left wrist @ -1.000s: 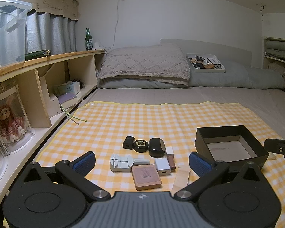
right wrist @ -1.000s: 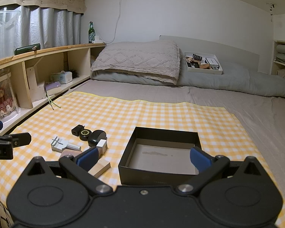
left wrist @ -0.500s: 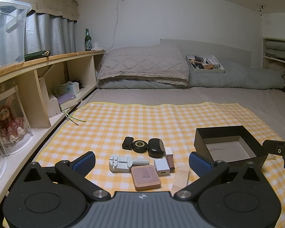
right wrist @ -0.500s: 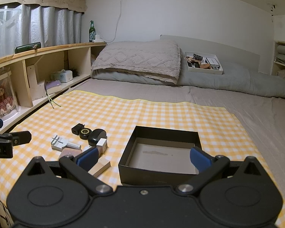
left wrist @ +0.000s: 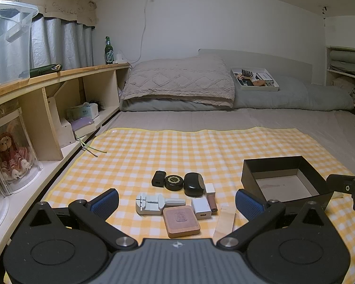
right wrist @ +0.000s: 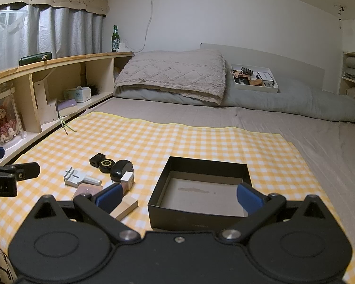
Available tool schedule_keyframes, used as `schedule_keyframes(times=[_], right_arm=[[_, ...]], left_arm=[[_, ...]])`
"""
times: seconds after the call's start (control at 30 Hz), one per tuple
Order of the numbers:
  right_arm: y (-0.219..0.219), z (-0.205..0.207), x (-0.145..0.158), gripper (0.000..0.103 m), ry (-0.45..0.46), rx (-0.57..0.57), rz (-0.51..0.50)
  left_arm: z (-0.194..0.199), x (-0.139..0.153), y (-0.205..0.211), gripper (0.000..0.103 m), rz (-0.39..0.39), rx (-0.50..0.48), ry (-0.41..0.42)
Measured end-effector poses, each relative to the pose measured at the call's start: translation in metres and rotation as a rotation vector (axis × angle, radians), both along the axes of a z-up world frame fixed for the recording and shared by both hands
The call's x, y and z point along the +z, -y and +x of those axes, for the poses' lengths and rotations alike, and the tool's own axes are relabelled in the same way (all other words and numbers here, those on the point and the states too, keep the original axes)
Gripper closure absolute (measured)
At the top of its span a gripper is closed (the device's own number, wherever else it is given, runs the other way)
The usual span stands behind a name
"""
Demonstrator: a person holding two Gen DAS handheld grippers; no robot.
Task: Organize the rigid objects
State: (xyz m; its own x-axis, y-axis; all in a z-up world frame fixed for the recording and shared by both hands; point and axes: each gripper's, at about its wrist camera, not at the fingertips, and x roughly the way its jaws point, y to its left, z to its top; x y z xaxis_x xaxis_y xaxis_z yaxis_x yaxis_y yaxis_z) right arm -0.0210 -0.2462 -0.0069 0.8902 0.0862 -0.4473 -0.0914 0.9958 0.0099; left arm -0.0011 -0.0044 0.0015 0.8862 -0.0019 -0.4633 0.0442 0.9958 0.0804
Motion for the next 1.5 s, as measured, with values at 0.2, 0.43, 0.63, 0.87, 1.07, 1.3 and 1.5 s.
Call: schedule_keyframes(times=[0.2, 0.43, 0.63, 0.87, 1.07, 1.3, 1.5], right_arm=[[0.000, 0.000, 0.000, 0.000, 0.000, 0.001, -0.001], [-0.001, 0.000, 0.001, 0.000, -0.001, 0.000, -0.002], [-0.001, 0.001, 0.001, 0.000, -0.001, 0.001, -0.002], [-0.001, 0.000, 0.001, 0.000, -0.001, 0.001, -0.004], [-0.001, -0.001, 0.001, 0.000, 0.002, 0.002, -0.003], [-0.002, 0.000, 0.000, 0.000, 0.011, 0.011, -0.003], [0.008, 0.006, 0.013, 0.000, 0.019, 0.003, -0.020]], left_arm=[[0.000, 0.000, 0.001, 0.000, 0.000, 0.000, 0.000], [0.000, 0.000, 0.000, 0.000, 0.000, 0.000, 0.000], [0.000, 0.000, 0.000, 0.000, 0.000, 0.001, 0.001], [0.000, 0.000, 0.000, 0.000, 0.000, 0.001, 0.001], [0.001, -0.001, 0.001, 0.000, 0.004, 0.003, 0.001], [0.007, 0.005, 0.002, 0.000, 0.009, 0.032, -0.006], [0.011, 0.009, -0.001, 0.000, 0.019, 0.043, 0.015]])
